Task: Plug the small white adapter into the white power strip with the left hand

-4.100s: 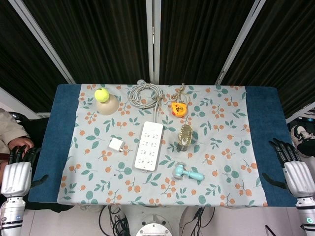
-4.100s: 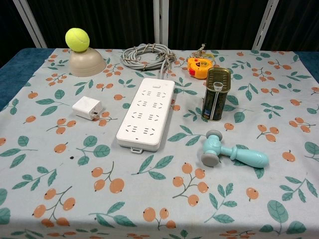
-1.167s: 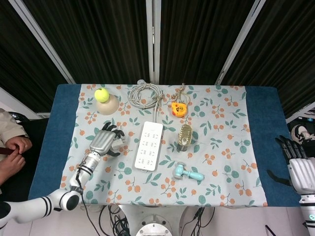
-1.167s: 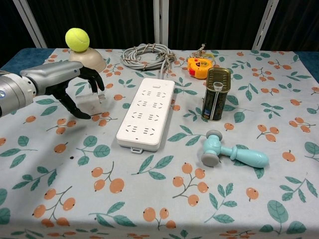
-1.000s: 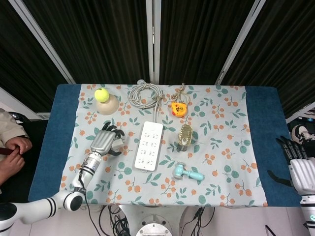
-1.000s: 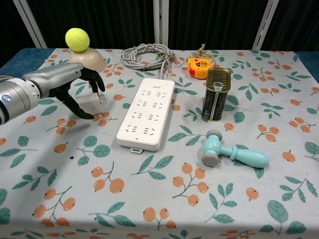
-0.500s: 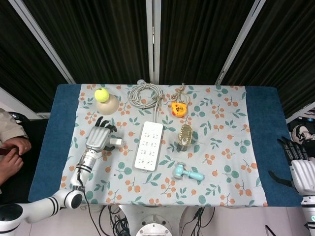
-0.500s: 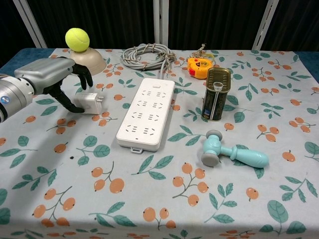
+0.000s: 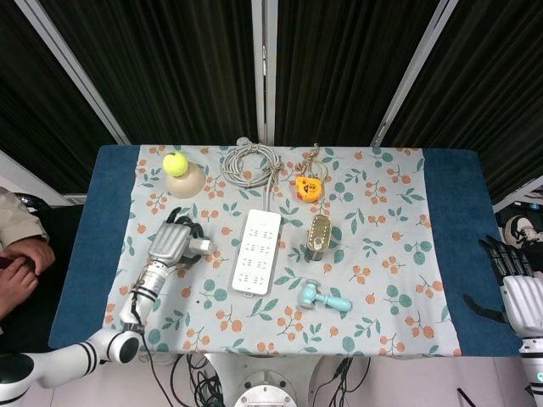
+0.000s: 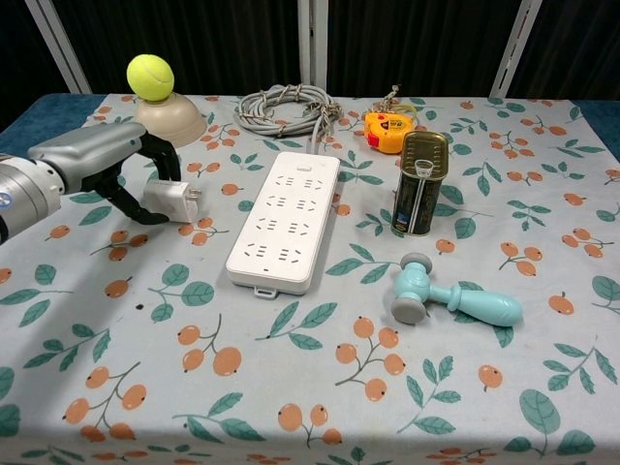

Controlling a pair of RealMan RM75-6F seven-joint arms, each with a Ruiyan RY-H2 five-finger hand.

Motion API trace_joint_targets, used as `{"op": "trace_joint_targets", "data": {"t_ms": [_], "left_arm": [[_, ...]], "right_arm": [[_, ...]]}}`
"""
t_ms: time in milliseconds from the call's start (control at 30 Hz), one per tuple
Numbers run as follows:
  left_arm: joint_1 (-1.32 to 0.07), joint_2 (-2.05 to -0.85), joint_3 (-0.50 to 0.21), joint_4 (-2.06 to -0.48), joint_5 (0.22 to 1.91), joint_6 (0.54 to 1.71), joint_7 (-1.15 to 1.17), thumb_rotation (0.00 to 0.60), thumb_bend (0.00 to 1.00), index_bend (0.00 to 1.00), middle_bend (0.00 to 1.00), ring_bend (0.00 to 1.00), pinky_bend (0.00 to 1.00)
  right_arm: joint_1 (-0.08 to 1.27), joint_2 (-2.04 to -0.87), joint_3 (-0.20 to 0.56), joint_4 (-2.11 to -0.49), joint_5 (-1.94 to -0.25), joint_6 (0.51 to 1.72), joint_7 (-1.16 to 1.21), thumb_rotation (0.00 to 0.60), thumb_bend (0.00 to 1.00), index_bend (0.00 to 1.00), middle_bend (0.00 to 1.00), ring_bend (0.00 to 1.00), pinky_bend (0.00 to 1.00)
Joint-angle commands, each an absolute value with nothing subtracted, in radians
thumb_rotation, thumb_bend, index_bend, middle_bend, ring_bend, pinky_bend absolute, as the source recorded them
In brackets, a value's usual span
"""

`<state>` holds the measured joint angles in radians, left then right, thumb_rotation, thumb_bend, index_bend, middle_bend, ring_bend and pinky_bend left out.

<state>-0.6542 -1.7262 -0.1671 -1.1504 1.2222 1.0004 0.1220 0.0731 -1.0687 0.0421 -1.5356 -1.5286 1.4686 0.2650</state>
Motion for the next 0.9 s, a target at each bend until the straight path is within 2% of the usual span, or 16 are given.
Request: {"op": "trace_joint_targets", "data": {"t_ms": [33, 167, 300, 500, 567, 800, 900], "left_arm": [[-0.656, -1.731, -0.168, -1.136, 1.228, 1.002, 0.122, 0.600, 0.22, 0.46, 0.47, 0.23, 0.06], [-0.654, -1.724, -0.168, -1.135, 1.243, 1.008, 0.103, 0.600, 0.33, 0.55, 0.55, 0.34, 0.17], [-0.657, -1.634, -0.139, -1.203, 1.270, 0.999, 0.194, 0.600, 0.38, 0.58, 0.58, 0.37, 0.25], [-0.658, -1.426, -0.101, -1.450, 1.194, 0.981, 0.551, 0.600, 0.38, 0.58, 0.59, 0.37, 0.23], [-0.666, -1.397, -0.094, -1.506, 1.148, 0.974, 0.649, 0.600, 0.38, 0.58, 0.59, 0.37, 0.21], [-0.717, -1.413, -0.083, -1.601, 0.950, 0.962, 0.881, 0.600, 0.38, 0.57, 0.57, 0.37, 0.16], [-0.736, -1.436, -0.075, -1.609, 0.907, 0.975, 0.934, 0.600, 0.37, 0.52, 0.55, 0.36, 0.14]], "right_arm": [[0.073, -1.068, 0.042, -1.536, -1.528, 1.469, 0.265, 0.600, 0.13, 0.00, 0.02, 0.00, 0.00], [0.071, -1.068, 0.042, -1.537, -1.527, 1.470, 0.265, 0.600, 0.13, 0.00, 0.02, 0.00, 0.00], [0.069, -1.067, 0.042, -1.535, -1.529, 1.473, 0.268, 0.600, 0.13, 0.00, 0.02, 0.00, 0.00], [0.066, -1.073, 0.040, -1.524, -1.529, 1.474, 0.281, 0.600, 0.13, 0.00, 0.02, 0.00, 0.00], [0.067, -1.076, 0.040, -1.520, -1.529, 1.472, 0.283, 0.600, 0.13, 0.00, 0.02, 0.00, 0.00], [0.069, -1.077, 0.041, -1.519, -1.531, 1.471, 0.283, 0.600, 0.13, 0.00, 0.02, 0.00, 0.00], [0.067, -1.073, 0.041, -1.523, -1.531, 1.472, 0.280, 0.600, 0.13, 0.00, 0.02, 0.00, 0.00]]}}
